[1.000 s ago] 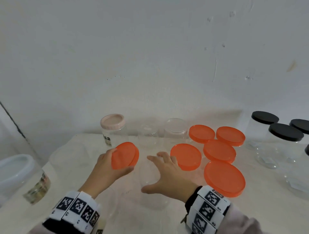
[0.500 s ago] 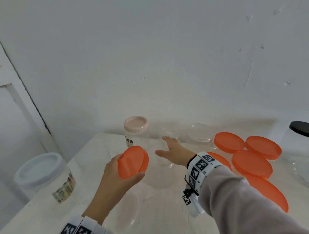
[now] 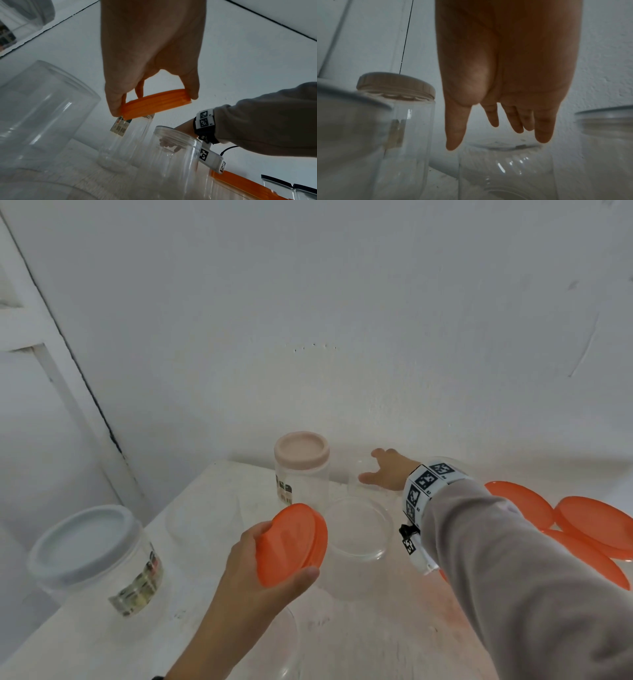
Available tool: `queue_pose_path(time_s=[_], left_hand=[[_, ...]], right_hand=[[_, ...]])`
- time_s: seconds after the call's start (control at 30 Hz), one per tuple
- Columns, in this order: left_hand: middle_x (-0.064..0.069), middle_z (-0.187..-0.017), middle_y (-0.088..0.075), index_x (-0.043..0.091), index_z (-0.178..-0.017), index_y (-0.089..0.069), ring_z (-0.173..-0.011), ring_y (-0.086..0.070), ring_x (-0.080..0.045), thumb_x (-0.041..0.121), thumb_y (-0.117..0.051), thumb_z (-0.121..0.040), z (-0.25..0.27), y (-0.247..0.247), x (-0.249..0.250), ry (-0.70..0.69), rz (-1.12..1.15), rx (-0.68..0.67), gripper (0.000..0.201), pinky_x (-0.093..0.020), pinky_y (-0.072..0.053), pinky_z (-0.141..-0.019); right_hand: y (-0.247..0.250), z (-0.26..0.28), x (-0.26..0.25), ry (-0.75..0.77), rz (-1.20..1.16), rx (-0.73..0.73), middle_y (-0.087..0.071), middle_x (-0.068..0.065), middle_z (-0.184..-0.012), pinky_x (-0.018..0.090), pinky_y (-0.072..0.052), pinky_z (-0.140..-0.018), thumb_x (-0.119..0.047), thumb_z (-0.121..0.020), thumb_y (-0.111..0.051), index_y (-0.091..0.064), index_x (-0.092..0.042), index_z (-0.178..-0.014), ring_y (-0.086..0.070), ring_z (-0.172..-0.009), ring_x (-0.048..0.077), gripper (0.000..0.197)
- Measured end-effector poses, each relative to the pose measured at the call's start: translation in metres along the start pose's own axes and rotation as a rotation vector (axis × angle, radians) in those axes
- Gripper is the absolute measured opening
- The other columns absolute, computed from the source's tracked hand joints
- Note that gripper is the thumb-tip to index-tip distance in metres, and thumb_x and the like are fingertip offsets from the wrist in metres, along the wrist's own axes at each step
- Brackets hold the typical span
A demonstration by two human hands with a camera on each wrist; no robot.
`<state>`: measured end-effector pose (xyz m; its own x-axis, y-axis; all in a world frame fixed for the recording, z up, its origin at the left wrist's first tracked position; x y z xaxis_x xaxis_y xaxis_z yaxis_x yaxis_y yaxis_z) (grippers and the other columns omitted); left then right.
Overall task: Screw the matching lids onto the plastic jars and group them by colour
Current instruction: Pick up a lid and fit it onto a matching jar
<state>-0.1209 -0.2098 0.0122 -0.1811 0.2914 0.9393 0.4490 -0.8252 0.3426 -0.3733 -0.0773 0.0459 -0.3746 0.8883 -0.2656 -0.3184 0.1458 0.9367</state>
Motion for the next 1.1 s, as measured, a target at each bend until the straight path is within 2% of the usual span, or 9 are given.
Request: queue_pose_path(time_s=[0.13, 0.37, 0.53, 0.63, 0.7, 0.83, 0.93, 1.03, 1.1], left_hand=[[0.019, -0.128, -0.040, 0.050, -0.126, -0.030, -0.112, -0.049, -0.005, 0.073, -0.070, -0.036, 0.000, -0.001, -0.004, 0.009, 0.006, -0.011, 0.101, -0.028, -0.045, -0.091], [0.026, -0.122, -0.038, 0.056, -0.113, -0.030, -0.104, -0.046, 0.006, 0.075, -0.069, -0.032, -0.003, -0.001, -0.008, 0.020, 0.017, -0.006, 0.092, -0.013, -0.041, -0.074], [0.020, -0.128, -0.038, 0.055, -0.117, -0.030, -0.105, -0.048, 0.001, 0.077, -0.069, -0.031, -0.003, 0.000, -0.012, 0.037, -0.014, 0.005, 0.097, -0.014, -0.043, -0.073], [0.020, -0.130, -0.038, 0.054, -0.123, -0.027, -0.108, -0.048, -0.001, 0.077, -0.069, -0.033, -0.001, -0.003, -0.011, 0.046, -0.028, 0.001, 0.102, -0.015, -0.043, -0.074], [0.024, -0.126, -0.038, 0.054, -0.125, -0.025, -0.109, -0.048, -0.001, 0.079, -0.067, -0.034, 0.001, -0.006, -0.007, 0.033, -0.039, -0.009, 0.104, -0.017, -0.042, -0.077], [0.032, -0.121, -0.038, 0.053, -0.125, -0.028, -0.107, -0.045, 0.008, 0.077, -0.068, -0.037, 0.007, -0.010, 0.004, -0.008, -0.013, -0.013, 0.100, -0.013, -0.041, -0.075], [0.028, -0.123, -0.038, 0.051, -0.128, -0.029, -0.108, -0.046, 0.006, 0.077, -0.068, -0.038, 0.013, -0.014, 0.009, -0.009, 0.001, -0.019, 0.102, -0.014, -0.042, -0.075], [0.023, -0.127, -0.039, 0.048, -0.130, -0.030, -0.110, -0.048, -0.002, 0.079, -0.068, -0.040, 0.018, -0.018, 0.016, -0.007, 0.008, -0.011, 0.103, -0.020, -0.045, -0.083], [0.020, -0.130, -0.037, 0.048, -0.129, -0.029, -0.112, -0.047, -0.005, 0.078, -0.068, -0.043, 0.021, -0.019, 0.020, -0.005, 0.018, 0.007, 0.100, -0.025, -0.043, -0.086]], right_hand=[[-0.007, -0.020, 0.001, -0.022, 0.112, -0.034, -0.035, 0.014, -0.146, 0.042, -0.037, -0.103, -0.047, -0.088, -0.062, -0.024, -0.012, -0.147, -0.042, -0.130, 0.032, 0.078], [-0.020, -0.044, 0.004, -0.058, 0.234, -0.055, -0.041, 0.016, -0.137, 0.050, -0.040, -0.100, -0.051, -0.074, -0.076, -0.020, -0.021, -0.145, -0.044, -0.124, 0.038, 0.095], [-0.017, -0.042, 0.011, -0.099, 0.262, -0.021, -0.041, 0.017, -0.134, 0.048, -0.041, -0.097, -0.060, -0.065, -0.078, -0.026, -0.016, -0.141, -0.044, -0.124, 0.036, 0.101], [-0.010, -0.032, 0.010, -0.106, 0.249, 0.020, -0.039, 0.016, -0.130, 0.046, -0.044, -0.096, -0.058, -0.064, -0.080, -0.027, -0.014, -0.139, -0.044, -0.121, 0.034, 0.102], [-0.001, -0.022, 0.008, -0.092, 0.203, 0.050, -0.035, 0.014, -0.130, 0.045, -0.043, -0.097, -0.056, -0.062, -0.082, -0.029, -0.012, -0.137, -0.040, -0.122, 0.033, 0.102], [0.023, 0.002, 0.001, -0.030, 0.101, 0.143, -0.023, 0.013, -0.136, 0.042, -0.041, -0.094, -0.057, -0.059, -0.083, -0.030, -0.009, -0.137, -0.031, -0.126, 0.032, 0.105], [0.046, 0.024, -0.001, 0.043, -0.016, 0.294, -0.023, 0.012, -0.134, 0.036, -0.037, -0.091, -0.054, -0.057, -0.086, -0.026, -0.006, -0.139, -0.029, -0.123, 0.030, 0.112], [0.065, 0.049, -0.001, 0.115, -0.187, 0.418, -0.023, 0.009, -0.136, 0.035, -0.033, -0.097, -0.050, -0.058, -0.087, -0.022, -0.004, -0.142, -0.029, -0.124, 0.030, 0.116], [0.072, 0.068, 0.001, 0.145, -0.318, 0.455, -0.023, 0.007, -0.138, 0.038, -0.032, -0.102, -0.049, -0.058, -0.087, -0.015, -0.008, -0.147, -0.028, -0.129, 0.029, 0.121]])
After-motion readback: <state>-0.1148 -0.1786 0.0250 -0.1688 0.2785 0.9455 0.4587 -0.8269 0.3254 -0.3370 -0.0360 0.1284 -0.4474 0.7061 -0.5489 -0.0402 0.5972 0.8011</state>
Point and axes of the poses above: each hand's wrist, its own z-axis away from the middle knuckle, its own y-axis out of the back of the hand, x = y × z, the point moved 7 cm from there along -z, towards the middle knuckle
